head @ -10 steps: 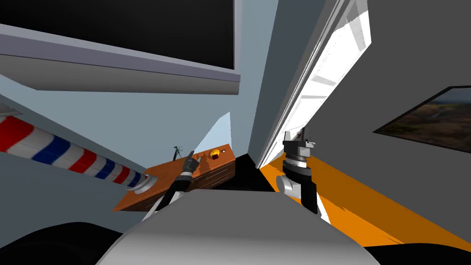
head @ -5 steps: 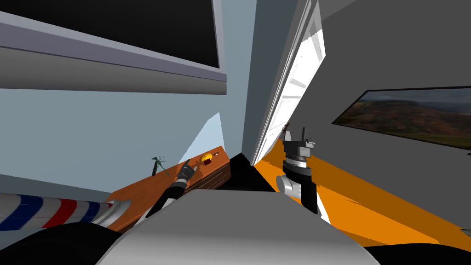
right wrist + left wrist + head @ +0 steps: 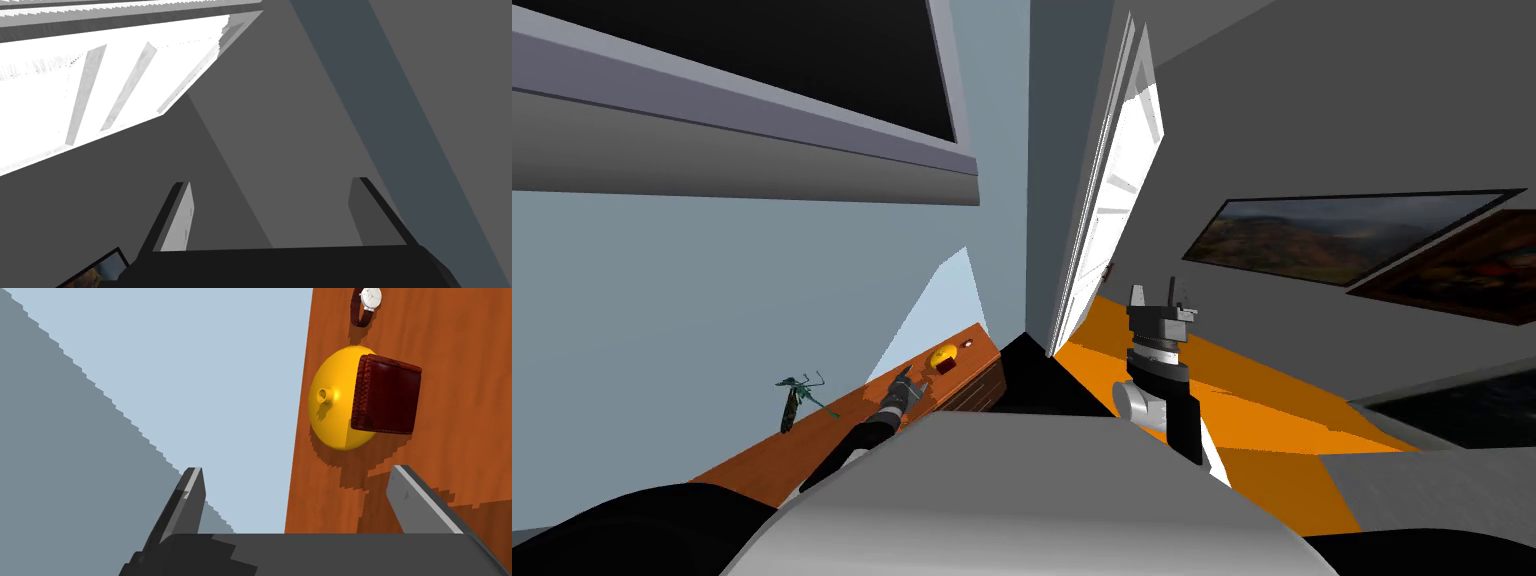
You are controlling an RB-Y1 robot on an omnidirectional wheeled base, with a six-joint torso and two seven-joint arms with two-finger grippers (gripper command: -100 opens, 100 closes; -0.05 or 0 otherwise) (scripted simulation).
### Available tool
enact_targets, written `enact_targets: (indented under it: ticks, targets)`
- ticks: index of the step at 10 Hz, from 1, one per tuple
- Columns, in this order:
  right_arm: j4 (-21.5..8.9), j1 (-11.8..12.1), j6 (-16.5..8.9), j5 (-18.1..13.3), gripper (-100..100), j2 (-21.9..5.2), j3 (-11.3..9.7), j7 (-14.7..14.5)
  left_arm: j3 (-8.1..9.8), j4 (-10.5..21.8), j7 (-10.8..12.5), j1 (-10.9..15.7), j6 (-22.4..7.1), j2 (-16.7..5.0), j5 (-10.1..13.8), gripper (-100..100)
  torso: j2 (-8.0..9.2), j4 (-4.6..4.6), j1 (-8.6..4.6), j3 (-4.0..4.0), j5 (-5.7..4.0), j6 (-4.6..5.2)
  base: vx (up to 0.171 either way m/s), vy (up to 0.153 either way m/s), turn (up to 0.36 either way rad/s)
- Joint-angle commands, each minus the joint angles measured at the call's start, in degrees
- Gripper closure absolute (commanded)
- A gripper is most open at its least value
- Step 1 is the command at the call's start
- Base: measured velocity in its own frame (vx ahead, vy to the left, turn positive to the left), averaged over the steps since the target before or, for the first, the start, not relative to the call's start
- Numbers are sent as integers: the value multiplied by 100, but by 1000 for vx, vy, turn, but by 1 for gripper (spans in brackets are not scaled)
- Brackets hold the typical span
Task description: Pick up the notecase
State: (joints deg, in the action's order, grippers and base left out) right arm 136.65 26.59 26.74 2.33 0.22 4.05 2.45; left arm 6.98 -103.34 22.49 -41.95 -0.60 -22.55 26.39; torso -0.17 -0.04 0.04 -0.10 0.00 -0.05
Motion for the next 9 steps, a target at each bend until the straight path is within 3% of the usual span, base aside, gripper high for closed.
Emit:
enact_targets:
  ticks: [1,4,5,6,7,8,9]
  targets:
    - [0,0,0,0,0,0,0,0,56,186,102,-154,-270,-128,286,-100,0,0,0,0,0,0,33,19,-296]
    - [0,-1,0,0,0,0,0,0,107,370,187,-243,-488,-242,562,-100,4,1,-4,2,-1,3,30,10,-240]
    - [0,0,0,0,0,0,0,0,156,553,272,-331,-707,-354,791,-100,5,1,-4,3,0,-3,35,4,-331]
    - [0,-1,0,0,0,0,0,0,156,553,272,-331,-707,-354,811,-100,3,1,-4,2,0,3,28,15,-152]
    - [0,1,0,0,0,0,1,0,202,734,355,-417,-926,-465,1059,-100,4,1,-4,2,0,-3,25,8,-330]
    - [0,-1,0,0,0,0,0,0,202,734,355,-417,-926,-465,1059,-100,5,1,-5,3,-1,2,20,14,-153]
    - [0,1,0,0,0,0,1,0,245,912,437,-501,-1112,-572,1305,-100,6,2,-4,4,0,-4,24,9,-259]
